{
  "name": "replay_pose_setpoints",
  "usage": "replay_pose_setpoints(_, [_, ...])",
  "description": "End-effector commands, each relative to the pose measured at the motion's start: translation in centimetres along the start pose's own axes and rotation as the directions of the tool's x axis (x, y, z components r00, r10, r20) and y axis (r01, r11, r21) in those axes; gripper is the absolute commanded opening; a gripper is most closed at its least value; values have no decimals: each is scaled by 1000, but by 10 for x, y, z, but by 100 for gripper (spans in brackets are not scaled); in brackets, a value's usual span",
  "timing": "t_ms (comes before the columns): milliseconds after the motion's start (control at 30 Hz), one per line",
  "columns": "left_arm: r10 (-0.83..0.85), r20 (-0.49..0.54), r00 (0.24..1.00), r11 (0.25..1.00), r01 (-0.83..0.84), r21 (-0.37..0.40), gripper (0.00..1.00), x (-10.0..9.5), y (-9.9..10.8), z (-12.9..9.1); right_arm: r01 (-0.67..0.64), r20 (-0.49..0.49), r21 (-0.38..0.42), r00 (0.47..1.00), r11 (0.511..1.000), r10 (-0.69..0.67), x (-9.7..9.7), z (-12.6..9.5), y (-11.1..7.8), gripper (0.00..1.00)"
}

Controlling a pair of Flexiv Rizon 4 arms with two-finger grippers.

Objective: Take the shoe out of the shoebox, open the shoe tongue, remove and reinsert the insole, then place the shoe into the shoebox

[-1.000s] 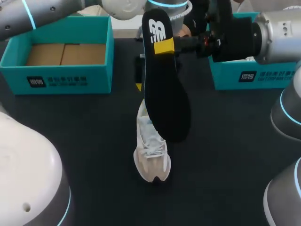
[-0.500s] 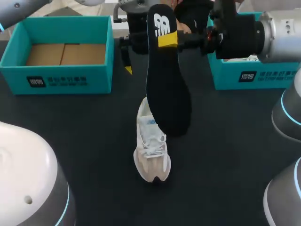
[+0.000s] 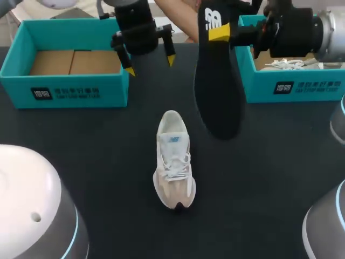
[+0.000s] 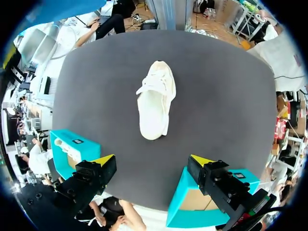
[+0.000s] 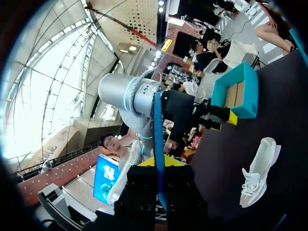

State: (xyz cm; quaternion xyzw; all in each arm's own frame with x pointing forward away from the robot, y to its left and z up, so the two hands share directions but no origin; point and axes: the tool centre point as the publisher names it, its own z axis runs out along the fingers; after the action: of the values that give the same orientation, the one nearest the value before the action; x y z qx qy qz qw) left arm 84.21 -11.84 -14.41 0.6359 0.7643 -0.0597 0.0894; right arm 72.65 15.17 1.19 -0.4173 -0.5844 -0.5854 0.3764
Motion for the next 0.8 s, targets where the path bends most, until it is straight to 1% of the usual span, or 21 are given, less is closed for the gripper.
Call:
replay_pose_setpoints(33, [16, 305, 952, 1000, -10, -21, 100, 16, -4, -9, -24, 15, 58, 1000, 998, 23, -6, -10, 17, 0])
replay_pose_setpoints(67, [22, 312, 950, 1000, -15, -26, 100, 17, -4, -10, -36, 18, 50, 999, 998, 36, -8, -12, 20, 0])
replay_pose_setpoints(200, [61, 356, 932, 998, -57, -23, 100, 21, -5, -15, -83, 23, 60, 996, 995, 82, -17, -16, 30, 0])
replay_pose_setpoints(300, [98, 400, 911, 995, -101, -14, 100, 24, -6, -17, -162, 36, 39, 986, 986, 161, -29, -18, 34, 0])
replay_pose_setpoints(367, [132, 426, 895, 990, -144, -6, 100, 25, -7, -20, -204, 69, 14, 977, 979, 202, -35, -18, 36, 0])
replay_pose_setpoints(433, [175, 411, 895, 979, -201, 21, 100, 23, -6, -22, -204, 69, 14, 977, 979, 202, -35, -18, 36, 0])
replay_pose_setpoints(800, [175, 411, 895, 979, -201, 21, 100, 23, -6, -22, -204, 69, 14, 977, 979, 202, -35, -18, 36, 0])
